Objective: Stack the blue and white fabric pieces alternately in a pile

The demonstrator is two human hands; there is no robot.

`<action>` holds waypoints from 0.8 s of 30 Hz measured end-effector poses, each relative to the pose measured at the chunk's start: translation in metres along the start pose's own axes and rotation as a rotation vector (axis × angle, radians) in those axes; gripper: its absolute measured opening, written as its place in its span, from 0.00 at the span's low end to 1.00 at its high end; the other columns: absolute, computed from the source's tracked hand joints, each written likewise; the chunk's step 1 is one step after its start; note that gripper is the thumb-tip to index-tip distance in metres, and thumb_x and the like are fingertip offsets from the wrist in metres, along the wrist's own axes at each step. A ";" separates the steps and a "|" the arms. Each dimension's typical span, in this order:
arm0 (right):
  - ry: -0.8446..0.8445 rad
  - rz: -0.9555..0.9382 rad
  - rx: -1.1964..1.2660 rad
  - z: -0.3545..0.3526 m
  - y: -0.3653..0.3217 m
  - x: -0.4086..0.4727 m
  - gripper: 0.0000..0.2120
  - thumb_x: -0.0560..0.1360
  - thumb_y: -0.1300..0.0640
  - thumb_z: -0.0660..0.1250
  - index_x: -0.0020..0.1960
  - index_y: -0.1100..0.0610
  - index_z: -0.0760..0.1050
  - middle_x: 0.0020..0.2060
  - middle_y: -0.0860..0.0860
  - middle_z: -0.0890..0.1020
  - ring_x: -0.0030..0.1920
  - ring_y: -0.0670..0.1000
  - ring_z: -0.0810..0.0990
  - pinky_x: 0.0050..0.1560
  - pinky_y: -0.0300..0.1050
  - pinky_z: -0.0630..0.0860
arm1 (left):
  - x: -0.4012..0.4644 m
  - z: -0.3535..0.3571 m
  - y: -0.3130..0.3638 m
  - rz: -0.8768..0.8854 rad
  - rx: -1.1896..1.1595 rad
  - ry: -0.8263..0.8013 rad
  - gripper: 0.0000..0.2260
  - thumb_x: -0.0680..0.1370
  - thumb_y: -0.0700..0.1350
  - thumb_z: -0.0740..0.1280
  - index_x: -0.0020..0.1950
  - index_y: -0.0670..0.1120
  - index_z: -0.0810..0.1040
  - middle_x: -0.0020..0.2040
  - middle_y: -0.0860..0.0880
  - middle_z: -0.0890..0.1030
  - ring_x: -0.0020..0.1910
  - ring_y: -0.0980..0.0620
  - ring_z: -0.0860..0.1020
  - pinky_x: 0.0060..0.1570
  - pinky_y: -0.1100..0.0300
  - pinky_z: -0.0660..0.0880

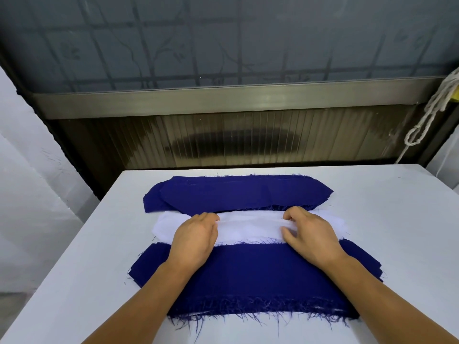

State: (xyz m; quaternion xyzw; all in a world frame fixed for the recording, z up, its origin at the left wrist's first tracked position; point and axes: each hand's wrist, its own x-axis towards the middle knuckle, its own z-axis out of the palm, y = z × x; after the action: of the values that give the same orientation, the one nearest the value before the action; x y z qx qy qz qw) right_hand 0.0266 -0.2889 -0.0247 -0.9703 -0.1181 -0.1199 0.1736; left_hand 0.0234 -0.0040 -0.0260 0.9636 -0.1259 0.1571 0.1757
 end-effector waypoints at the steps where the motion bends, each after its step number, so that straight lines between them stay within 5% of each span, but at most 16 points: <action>1: 0.023 0.009 0.015 0.001 0.000 0.000 0.06 0.76 0.52 0.63 0.52 0.50 0.71 0.46 0.43 0.79 0.38 0.46 0.73 0.37 0.39 0.66 | 0.000 0.000 0.000 -0.013 0.007 -0.013 0.10 0.80 0.43 0.62 0.60 0.47 0.78 0.52 0.53 0.81 0.47 0.52 0.77 0.47 0.60 0.73; 5: 0.093 0.075 0.097 -0.001 0.002 -0.001 0.06 0.76 0.60 0.64 0.51 0.53 0.73 0.46 0.44 0.80 0.41 0.47 0.76 0.40 0.40 0.72 | -0.001 -0.005 -0.002 -0.094 0.008 0.006 0.10 0.76 0.39 0.65 0.56 0.47 0.77 0.49 0.53 0.79 0.46 0.52 0.76 0.43 0.61 0.72; 14: 0.133 0.089 0.108 -0.050 0.008 -0.032 0.04 0.77 0.54 0.66 0.50 0.45 0.76 0.44 0.37 0.81 0.40 0.41 0.78 0.40 0.33 0.70 | -0.019 -0.060 -0.020 -0.048 -0.066 0.093 0.05 0.76 0.41 0.71 0.49 0.50 0.82 0.45 0.57 0.80 0.45 0.56 0.76 0.42 0.63 0.72; 17: 0.003 0.087 0.214 -0.080 0.003 -0.045 0.03 0.76 0.49 0.66 0.47 0.40 0.74 0.42 0.30 0.79 0.43 0.35 0.77 0.42 0.29 0.71 | -0.031 -0.090 -0.028 -0.062 -0.263 -0.032 0.06 0.76 0.43 0.71 0.46 0.55 0.82 0.45 0.62 0.80 0.46 0.61 0.78 0.46 0.71 0.72; 19: -0.107 0.110 0.329 -0.095 0.003 -0.049 0.02 0.75 0.49 0.68 0.44 0.42 0.77 0.41 0.34 0.80 0.44 0.36 0.77 0.44 0.28 0.70 | -0.034 -0.108 -0.033 -0.092 -0.364 -0.168 0.08 0.75 0.44 0.72 0.44 0.59 0.82 0.46 0.64 0.81 0.47 0.63 0.78 0.46 0.75 0.70; 24: -0.369 0.188 0.391 -0.104 0.002 -0.035 0.07 0.77 0.52 0.68 0.39 0.45 0.78 0.37 0.38 0.81 0.39 0.34 0.77 0.39 0.29 0.70 | -0.023 -0.124 -0.038 -0.123 -0.407 -0.478 0.07 0.76 0.45 0.71 0.43 0.58 0.84 0.44 0.60 0.83 0.46 0.60 0.80 0.45 0.70 0.74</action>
State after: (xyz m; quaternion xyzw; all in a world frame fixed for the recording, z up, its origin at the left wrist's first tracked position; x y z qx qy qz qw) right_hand -0.0257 -0.3353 0.0596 -0.9305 -0.0779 0.1004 0.3434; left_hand -0.0182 0.0816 0.0648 0.9241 -0.1341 -0.1131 0.3395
